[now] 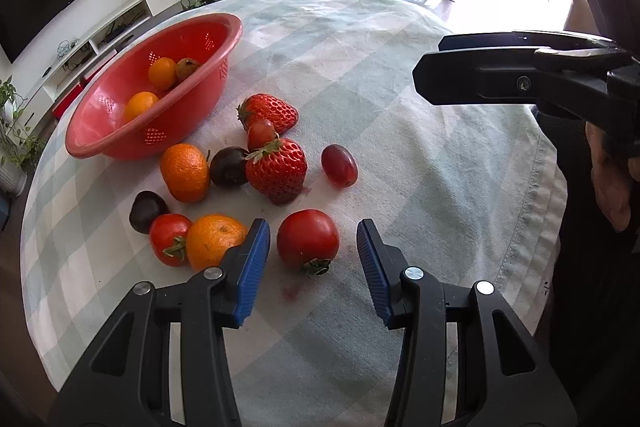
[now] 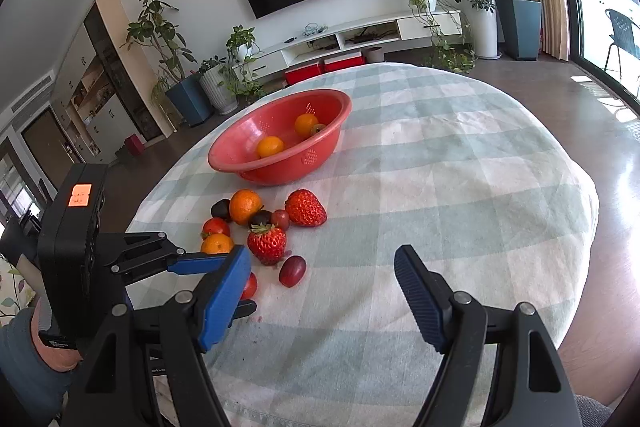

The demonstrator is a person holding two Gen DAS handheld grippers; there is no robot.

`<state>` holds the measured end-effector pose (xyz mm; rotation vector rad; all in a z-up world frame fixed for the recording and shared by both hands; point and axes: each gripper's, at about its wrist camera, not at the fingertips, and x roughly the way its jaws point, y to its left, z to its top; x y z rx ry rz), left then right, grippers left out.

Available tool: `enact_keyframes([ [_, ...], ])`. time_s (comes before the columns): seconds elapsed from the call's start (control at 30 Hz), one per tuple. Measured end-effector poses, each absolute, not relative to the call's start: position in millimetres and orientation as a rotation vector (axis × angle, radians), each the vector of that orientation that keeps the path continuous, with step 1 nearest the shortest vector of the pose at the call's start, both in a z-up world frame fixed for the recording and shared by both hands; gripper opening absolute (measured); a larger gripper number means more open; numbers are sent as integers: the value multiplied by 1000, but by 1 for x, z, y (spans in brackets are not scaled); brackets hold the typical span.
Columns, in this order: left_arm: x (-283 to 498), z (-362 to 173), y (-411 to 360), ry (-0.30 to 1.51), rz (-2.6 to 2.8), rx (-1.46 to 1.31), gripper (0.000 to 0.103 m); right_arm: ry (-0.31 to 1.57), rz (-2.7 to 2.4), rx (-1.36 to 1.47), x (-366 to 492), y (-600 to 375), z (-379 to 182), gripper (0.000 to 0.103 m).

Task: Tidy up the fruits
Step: 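Grasp a red tomato with the left gripper while the right gripper grasps a dark red grape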

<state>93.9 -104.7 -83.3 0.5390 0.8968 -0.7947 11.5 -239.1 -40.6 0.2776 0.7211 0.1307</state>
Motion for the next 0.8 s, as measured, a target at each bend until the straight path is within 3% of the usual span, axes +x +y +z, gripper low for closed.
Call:
enact_keyframes([
  [0.1, 94, -86, -106, 896, -801, 538, 42, 731, 131, 274, 13, -237, -42, 77],
  [0.23, 99, -84, -97, 899, -794, 489, 31, 747, 131, 268, 17, -234, -45, 77],
  [0.8, 99, -90, -87, 910, -793, 389, 30, 798, 117, 220, 25, -222, -52, 73],
])
